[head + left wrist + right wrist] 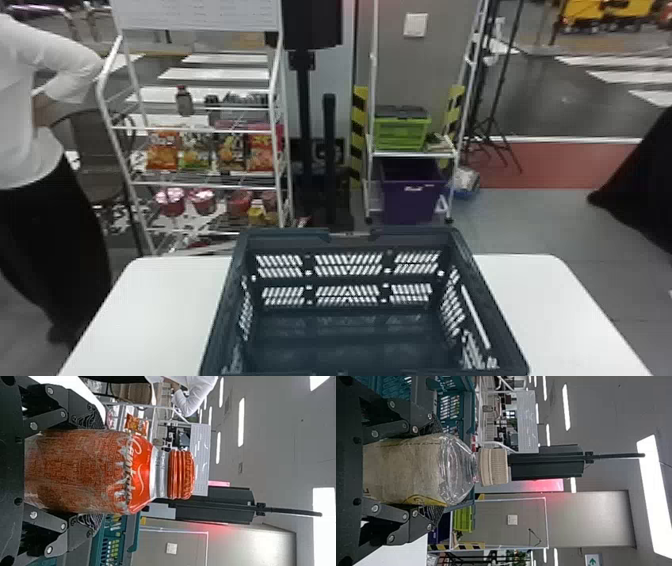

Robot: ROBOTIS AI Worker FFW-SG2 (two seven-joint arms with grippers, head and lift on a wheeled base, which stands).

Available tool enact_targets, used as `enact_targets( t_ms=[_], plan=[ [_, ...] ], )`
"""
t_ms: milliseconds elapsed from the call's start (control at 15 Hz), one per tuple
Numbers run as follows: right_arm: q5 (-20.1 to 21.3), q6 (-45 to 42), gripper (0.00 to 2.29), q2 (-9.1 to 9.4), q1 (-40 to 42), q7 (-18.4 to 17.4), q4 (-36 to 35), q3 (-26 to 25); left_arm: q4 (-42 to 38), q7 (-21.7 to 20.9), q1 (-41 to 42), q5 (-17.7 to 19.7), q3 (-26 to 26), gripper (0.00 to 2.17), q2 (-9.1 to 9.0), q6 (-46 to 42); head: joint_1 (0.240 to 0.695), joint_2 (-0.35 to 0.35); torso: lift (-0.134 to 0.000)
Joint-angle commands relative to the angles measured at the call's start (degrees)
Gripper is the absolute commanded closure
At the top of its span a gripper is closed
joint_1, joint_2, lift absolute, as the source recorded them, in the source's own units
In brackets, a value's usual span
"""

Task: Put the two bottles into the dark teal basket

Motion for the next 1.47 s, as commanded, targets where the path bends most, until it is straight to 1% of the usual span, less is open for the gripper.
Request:
enact_targets(
  t_ms=[0, 600, 800, 1067, 1200, 1400],
  plan=[
    [0.0, 0.8, 1.72, 0.05, -0.1, 0.0, -0.2, 0.0, 0.0, 0.0, -0.1, 0.0, 0.0, 2.15, 0.04, 0.0, 0.499, 0.000, 0.000],
    [0.1, 1.7, 1.72, 0.05, -0.6, 0.0, -0.6, -0.1, 0.1, 0.1, -0.4, 0.1, 0.0, 2.15, 0.04, 0.2, 0.499, 0.000, 0.000],
    [0.1, 2.8, 1.72, 0.05, -1.0, 0.0, -3.0, 0.0, 0.6, 0.3, -0.4, 0.0, 0.0, 2.15, -0.14, 0.2, 0.499, 0.000, 0.000],
    [0.3, 8.7, 1.72, 0.05, -4.2, 0.0, -7.4, 0.6, 1.1, 0.8, -0.4, -0.2, -0.5, 2.15, 0.04, 0.0, 0.499, 0.000, 0.000],
    [1.6, 11.0, 1.72, 0.05, -6.0, 0.0, -8.6, 0.9, 1.1, 0.8, -0.4, -0.3, -1.1, 2.15, 0.39, 0.0, 0.499, 0.000, 0.000],
    [3.0, 19.6, 1.72, 0.05, -9.6, 0.1, -12.4, 0.9, 0.9, 1.0, -0.5, -0.4, -1.7, 2.15, 0.92, 0.0, 0.499, 0.000, 0.000]
  ],
)
